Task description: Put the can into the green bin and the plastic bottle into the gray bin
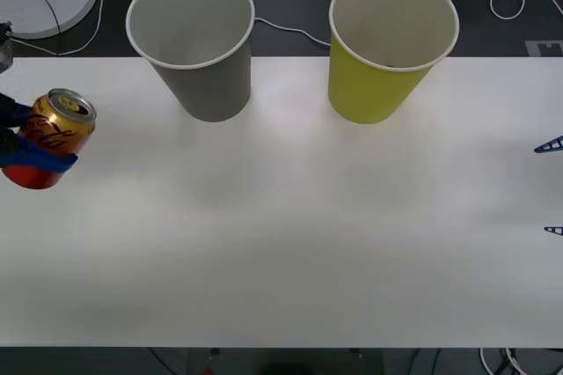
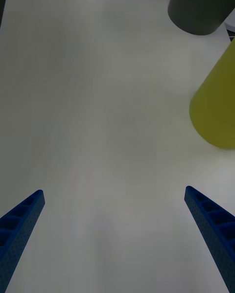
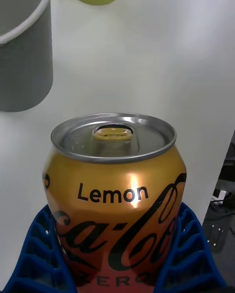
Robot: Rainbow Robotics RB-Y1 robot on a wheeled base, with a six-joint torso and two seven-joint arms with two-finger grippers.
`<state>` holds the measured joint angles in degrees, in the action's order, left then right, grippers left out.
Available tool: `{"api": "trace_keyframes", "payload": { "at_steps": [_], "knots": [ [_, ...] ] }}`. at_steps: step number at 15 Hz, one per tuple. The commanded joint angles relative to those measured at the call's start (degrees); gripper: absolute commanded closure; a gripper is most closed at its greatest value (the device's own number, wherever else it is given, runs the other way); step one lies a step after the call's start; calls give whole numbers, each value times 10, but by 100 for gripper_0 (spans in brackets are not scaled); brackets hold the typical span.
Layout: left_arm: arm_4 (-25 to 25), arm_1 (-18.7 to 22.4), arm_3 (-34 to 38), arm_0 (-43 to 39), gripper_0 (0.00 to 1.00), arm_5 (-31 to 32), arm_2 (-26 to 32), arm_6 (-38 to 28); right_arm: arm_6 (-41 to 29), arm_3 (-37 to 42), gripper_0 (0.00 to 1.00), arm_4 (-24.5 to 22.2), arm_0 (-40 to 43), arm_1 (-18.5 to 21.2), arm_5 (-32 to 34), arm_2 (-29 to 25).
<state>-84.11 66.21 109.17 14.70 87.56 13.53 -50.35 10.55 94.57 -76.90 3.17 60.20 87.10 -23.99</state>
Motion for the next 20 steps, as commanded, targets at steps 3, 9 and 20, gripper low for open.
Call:
{"api": "trace_keyframes", "payload": {
  "at_steps": [3,9,20],
  "knots": [
    [-33,16,10,104,99,2,-61,-79,0,0,0,0,0,0,0,0],
    [-58,18,44,270,99,9,-199,-131,0,0,0,0,0,0,0,0],
    [-70,-126,-137,640,99,24,-459,-233,0,0,0,0,0,0,0,0]
  ]
}}
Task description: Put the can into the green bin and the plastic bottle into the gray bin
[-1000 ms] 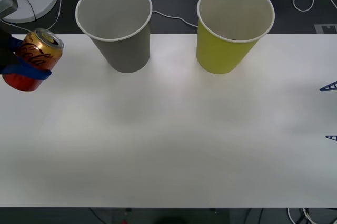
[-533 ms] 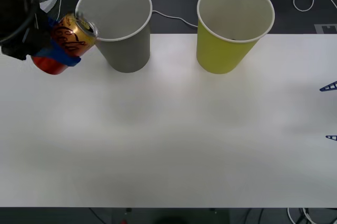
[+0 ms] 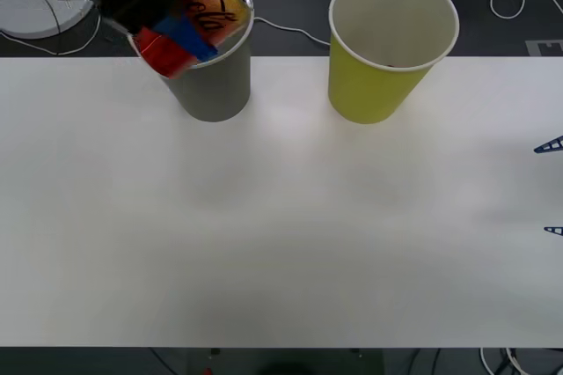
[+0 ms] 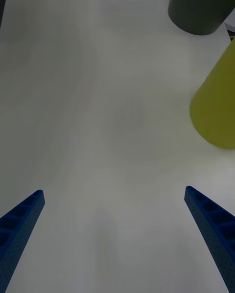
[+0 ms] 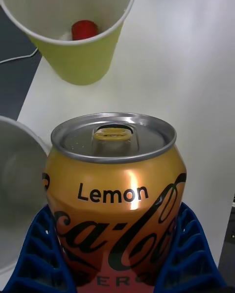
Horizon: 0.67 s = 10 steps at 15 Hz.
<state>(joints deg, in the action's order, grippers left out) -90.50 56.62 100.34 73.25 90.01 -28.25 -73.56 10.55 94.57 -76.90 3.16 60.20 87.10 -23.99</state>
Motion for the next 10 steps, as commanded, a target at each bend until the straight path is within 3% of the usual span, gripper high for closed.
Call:
{"api": "trace_keyframes", "payload": {
  "at_steps": [1,3,7,10],
  "knots": [
    [-5,-41,-72,82,99,-10,-66,-4,0,0,0,0,0,0,0,0],
    [-1,-75,-127,146,99,-49,-128,-39,0,0,0,0,0,0,0,0],
    [-8,-157,-247,240,99,-103,-213,-40,0,0,0,0,0,0,0,0],
    [4,-234,-376,314,99,-145,-270,-39,0,0,0,0,0,0,0,0]
  ]
}}
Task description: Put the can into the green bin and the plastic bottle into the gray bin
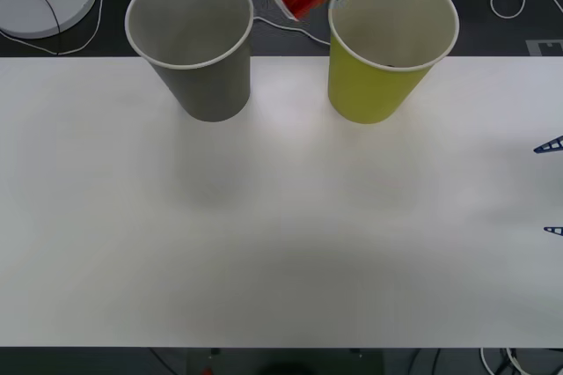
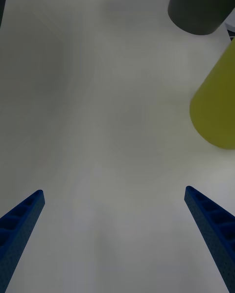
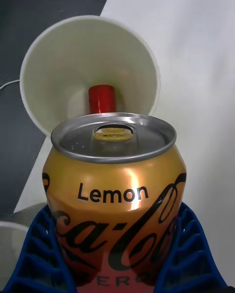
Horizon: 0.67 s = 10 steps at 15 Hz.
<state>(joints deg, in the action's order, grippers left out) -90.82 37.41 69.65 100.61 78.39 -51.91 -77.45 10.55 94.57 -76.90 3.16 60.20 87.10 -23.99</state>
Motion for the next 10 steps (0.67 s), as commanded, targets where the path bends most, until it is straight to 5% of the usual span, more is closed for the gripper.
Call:
{"api": "trace_keyframes", "payload": {
  "at_steps": [1,6,10],
  "knots": [
    [8,-66,-103,57,99,-46,-50,-1,0,0,0,0,0,0,0,0],
    [10,-167,-254,87,99,-142,-80,1,0,0,0,0,0,0,0,0],
    [6,-192,-284,89,99,-172,-80,1,0,0,0,0,0,0,0,0]
  ]
}}
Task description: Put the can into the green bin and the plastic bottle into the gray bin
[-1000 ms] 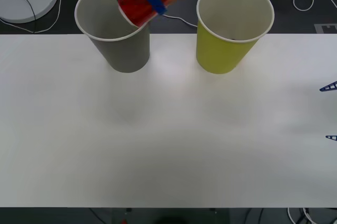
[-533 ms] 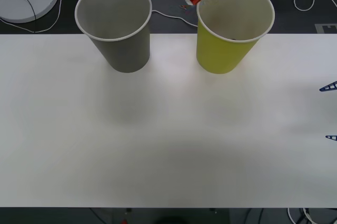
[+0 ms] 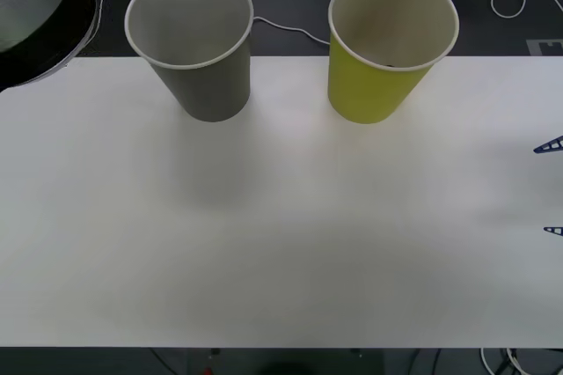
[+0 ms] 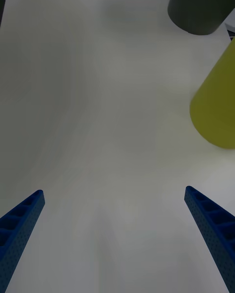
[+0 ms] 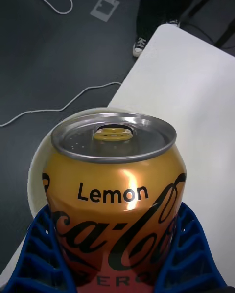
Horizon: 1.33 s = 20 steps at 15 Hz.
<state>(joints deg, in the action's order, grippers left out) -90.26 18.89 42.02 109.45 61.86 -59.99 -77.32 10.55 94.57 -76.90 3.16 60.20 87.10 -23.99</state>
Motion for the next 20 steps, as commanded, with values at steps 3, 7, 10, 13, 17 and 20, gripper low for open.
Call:
{"api": "trace_keyframes", "payload": {
  "at_steps": [3,7,10,13,17,20],
  "knots": [
    [2,-7,-8,1,95,-8,0,2,0,0,0,0,0,0,0,0],
    [6,-7,-9,1,0,-8,0,2,0,0,0,0,0,0,0,0],
    [14,-7,-9,2,0,-10,0,4,0,0,0,0,0,0,0,0],
    [28,-2,-18,9,0,5,10,12,0,0,0,0,0,0,0,0],
    [86,60,-24,7,0,69,27,85,0,0,0,0,0,0,0,0],
    [118,132,-26,-3,0,124,27,128,0,0,0,0,0,0,0,0]
  ]
}}
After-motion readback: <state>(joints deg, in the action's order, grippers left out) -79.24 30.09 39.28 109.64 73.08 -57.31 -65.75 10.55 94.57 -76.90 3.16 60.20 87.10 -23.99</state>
